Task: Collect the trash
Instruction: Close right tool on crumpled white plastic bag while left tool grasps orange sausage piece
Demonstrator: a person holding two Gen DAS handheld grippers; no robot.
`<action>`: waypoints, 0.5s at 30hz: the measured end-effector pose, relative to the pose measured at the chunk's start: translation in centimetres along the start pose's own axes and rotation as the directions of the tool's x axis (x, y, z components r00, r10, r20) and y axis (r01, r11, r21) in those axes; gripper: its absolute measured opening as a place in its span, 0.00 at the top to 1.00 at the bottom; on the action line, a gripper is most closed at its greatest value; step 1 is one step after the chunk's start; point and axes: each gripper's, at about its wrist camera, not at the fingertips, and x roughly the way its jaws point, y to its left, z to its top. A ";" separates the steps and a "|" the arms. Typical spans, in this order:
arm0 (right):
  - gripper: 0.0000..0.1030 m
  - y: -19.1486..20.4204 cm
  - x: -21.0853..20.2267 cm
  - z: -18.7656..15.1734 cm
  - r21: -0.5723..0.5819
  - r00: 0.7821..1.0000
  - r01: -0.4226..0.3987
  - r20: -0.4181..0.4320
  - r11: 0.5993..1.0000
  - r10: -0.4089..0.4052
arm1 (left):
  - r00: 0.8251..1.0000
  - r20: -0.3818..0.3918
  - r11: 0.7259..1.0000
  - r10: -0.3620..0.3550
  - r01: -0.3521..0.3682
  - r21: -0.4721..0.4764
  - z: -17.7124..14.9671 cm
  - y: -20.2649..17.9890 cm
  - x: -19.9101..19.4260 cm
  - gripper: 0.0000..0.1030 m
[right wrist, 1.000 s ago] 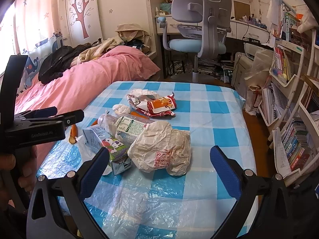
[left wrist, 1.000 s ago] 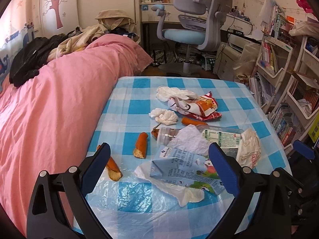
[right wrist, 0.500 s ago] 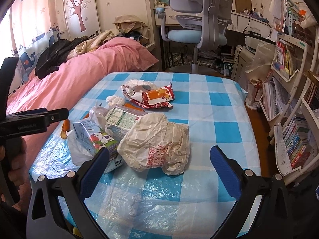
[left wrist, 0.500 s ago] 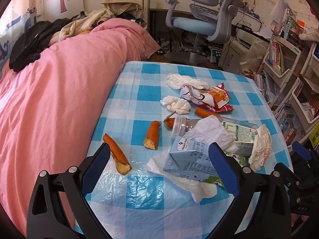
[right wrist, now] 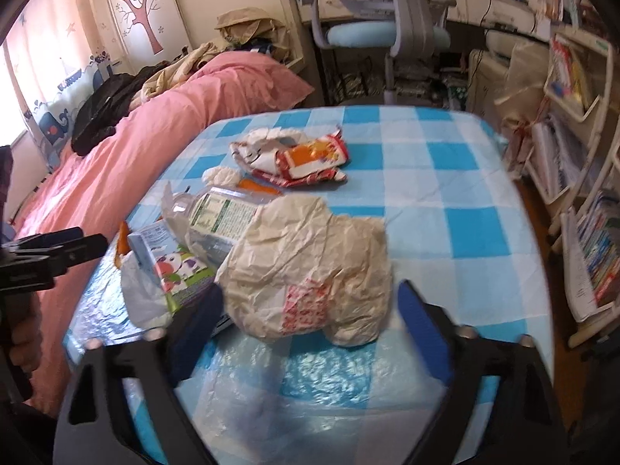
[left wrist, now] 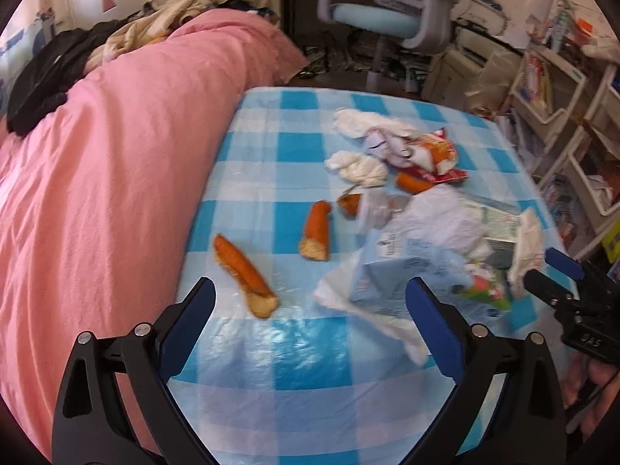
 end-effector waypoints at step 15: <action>0.83 0.0 -0.1 0.3 -0.022 1.000 -0.024 -0.005 0.999 0.024 | 0.998 -0.008 0.996 0.058 -0.059 -0.067 2.1 2.1 5.0 0.16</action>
